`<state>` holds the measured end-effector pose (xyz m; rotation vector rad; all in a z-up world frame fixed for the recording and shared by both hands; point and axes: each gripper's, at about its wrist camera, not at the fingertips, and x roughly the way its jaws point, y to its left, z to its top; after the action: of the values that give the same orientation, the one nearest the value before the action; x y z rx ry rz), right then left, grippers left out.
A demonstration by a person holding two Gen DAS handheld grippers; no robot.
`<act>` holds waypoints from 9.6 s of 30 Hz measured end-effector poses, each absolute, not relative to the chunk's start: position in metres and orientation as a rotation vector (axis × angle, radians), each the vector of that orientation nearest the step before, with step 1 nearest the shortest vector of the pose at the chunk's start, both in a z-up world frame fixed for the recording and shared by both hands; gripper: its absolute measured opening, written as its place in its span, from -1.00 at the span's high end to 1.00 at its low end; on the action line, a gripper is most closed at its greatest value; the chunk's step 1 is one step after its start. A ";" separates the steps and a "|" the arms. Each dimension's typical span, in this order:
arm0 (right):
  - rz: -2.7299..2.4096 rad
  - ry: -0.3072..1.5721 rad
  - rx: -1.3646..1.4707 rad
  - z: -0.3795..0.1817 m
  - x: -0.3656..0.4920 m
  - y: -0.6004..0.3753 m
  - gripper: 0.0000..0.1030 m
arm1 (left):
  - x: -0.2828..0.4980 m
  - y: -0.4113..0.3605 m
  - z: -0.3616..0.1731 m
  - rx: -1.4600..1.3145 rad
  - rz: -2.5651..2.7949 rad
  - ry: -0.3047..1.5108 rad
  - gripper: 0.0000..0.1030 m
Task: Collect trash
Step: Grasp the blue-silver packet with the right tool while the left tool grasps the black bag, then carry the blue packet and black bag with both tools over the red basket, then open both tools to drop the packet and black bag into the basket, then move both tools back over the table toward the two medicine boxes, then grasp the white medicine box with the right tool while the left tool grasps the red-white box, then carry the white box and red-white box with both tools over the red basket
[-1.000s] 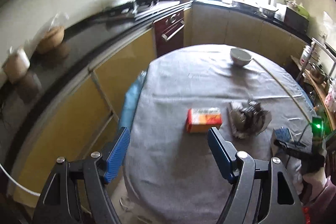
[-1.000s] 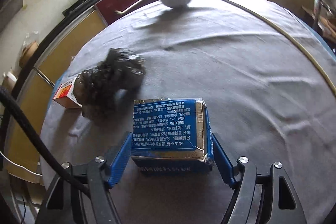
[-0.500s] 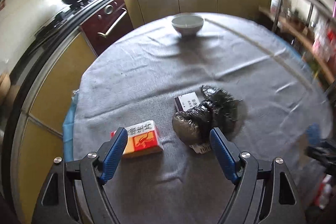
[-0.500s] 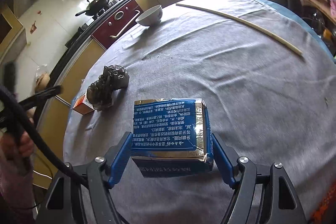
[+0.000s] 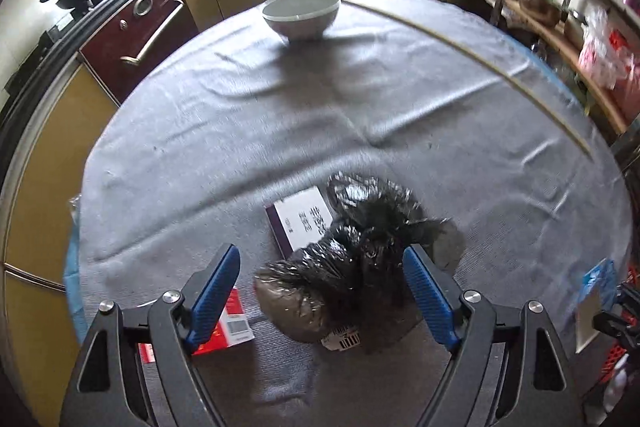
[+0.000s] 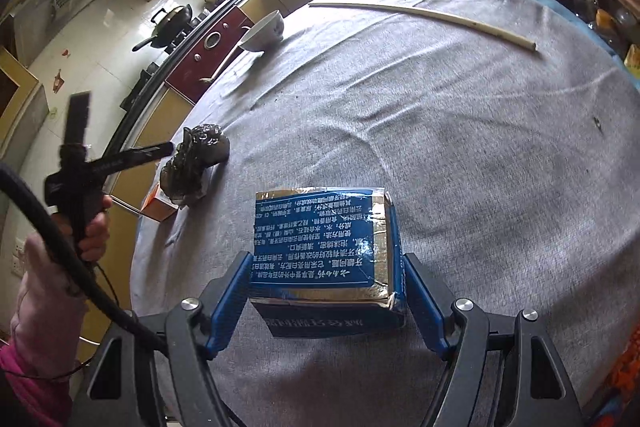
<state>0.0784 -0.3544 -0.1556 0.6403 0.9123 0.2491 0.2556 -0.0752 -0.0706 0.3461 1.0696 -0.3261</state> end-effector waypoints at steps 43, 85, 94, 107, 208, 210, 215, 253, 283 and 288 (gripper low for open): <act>0.160 0.728 0.556 -0.100 -0.044 -0.365 -0.48 | -0.013 -0.099 -0.047 0.237 -0.368 0.923 0.25; -0.131 0.543 0.751 -0.117 -0.149 -0.519 -0.48 | -0.065 -0.225 -0.002 0.460 -0.584 0.680 0.24; -0.222 0.498 0.787 -0.120 -0.185 -0.554 -0.48 | -0.081 -0.271 0.009 0.494 -0.687 0.627 0.24; -0.357 0.451 0.822 -0.123 -0.244 -0.593 -0.48 | -0.116 -0.334 -0.003 0.549 -0.890 0.630 0.24; 0.400 0.962 0.275 -0.094 0.231 -0.131 -0.52 | 0.092 0.138 -0.043 -0.045 0.172 0.854 -0.46; 0.380 0.976 0.264 -0.101 0.248 -0.122 -0.52 | 0.101 0.142 -0.038 -0.024 0.168 0.836 -0.47; 0.346 1.021 0.237 -0.119 0.273 -0.105 -0.52 | 0.132 0.148 -0.034 0.026 0.102 0.814 -0.50; 0.372 1.001 0.361 -0.125 0.129 -0.207 0.06 | 0.250 0.060 -0.104 0.495 -0.761 0.998 -0.10; 0.261 0.783 0.502 -0.094 0.008 -0.313 0.06 | 0.032 -0.118 -0.026 0.541 -0.348 0.755 0.08; 0.234 0.753 0.536 -0.093 -0.020 -0.337 0.06 | 0.007 -0.143 -0.018 0.545 -0.367 0.729 0.08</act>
<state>-0.0200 -0.3367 -0.0928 0.5360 0.7534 0.2337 0.0071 -0.1426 -0.0182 0.5448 0.7292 -0.3673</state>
